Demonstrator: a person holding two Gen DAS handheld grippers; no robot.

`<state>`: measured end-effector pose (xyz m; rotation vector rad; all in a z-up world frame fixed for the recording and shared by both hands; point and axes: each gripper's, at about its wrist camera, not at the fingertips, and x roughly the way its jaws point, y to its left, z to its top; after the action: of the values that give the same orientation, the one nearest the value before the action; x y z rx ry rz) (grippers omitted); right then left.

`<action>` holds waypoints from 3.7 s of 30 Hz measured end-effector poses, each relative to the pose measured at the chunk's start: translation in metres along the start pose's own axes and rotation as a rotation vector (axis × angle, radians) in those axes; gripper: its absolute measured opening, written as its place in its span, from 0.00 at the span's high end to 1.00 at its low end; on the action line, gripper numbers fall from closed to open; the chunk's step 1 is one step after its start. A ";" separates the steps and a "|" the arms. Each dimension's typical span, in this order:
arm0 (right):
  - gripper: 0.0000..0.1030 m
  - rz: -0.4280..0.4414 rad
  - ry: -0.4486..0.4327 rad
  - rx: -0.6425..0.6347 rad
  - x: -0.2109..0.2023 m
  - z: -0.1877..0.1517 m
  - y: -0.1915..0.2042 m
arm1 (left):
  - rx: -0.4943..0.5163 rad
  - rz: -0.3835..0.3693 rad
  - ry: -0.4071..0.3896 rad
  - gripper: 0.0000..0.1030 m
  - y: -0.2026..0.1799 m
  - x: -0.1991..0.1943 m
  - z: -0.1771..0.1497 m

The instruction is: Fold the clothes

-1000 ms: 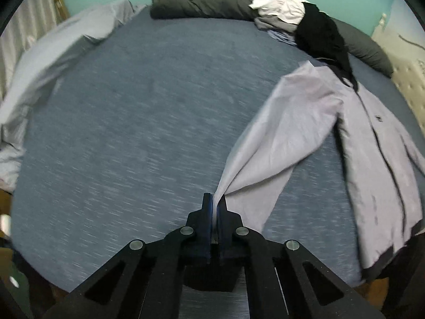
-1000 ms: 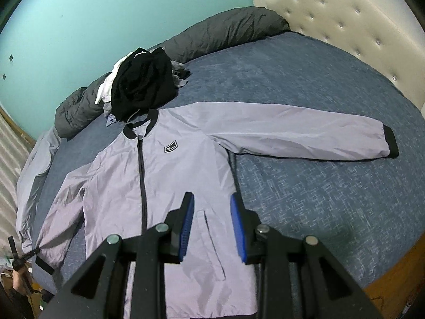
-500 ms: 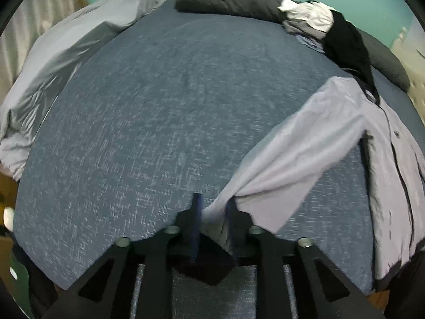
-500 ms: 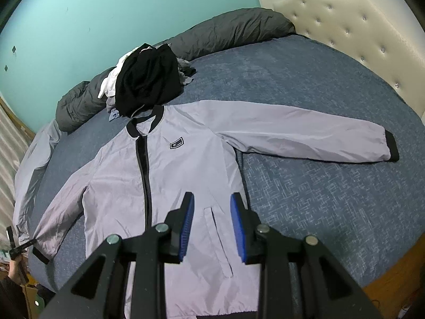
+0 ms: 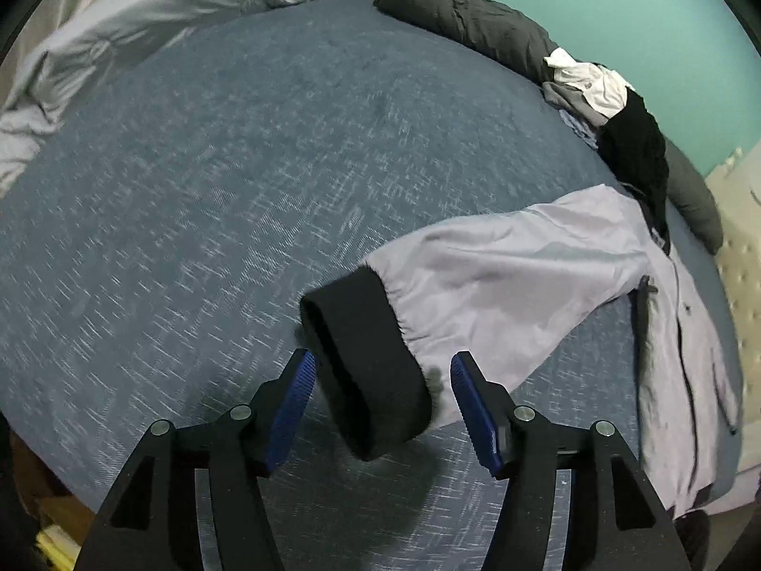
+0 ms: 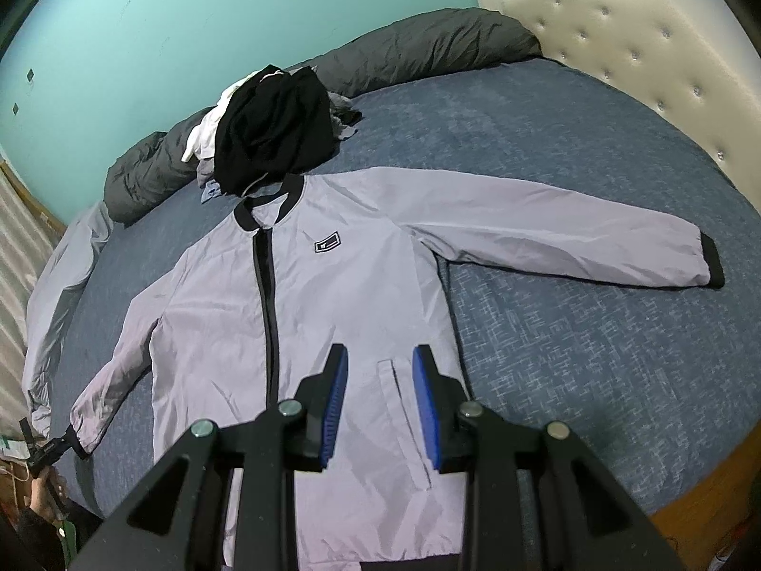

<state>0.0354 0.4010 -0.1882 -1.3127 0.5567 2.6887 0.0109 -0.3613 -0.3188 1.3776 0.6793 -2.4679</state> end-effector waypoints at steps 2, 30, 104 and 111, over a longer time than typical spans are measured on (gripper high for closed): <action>0.73 0.003 0.002 -0.005 0.001 -0.001 0.004 | -0.009 -0.011 0.002 0.55 0.001 0.002 -0.002; 0.73 0.022 0.024 -0.030 0.011 -0.010 0.018 | -0.019 0.138 -0.130 0.50 0.008 -0.046 0.025; 0.53 0.204 0.282 -0.180 0.143 -0.056 0.104 | 0.373 -0.075 -0.012 0.53 -0.283 0.140 0.137; 0.53 0.264 0.371 -0.244 0.169 -0.079 0.149 | 0.383 -0.126 0.008 0.52 -0.288 0.088 0.081</action>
<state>-0.0481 0.2216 -0.3221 -1.9560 0.4726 2.8010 -0.2153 -0.1507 -0.2765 1.5115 0.3106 -2.8022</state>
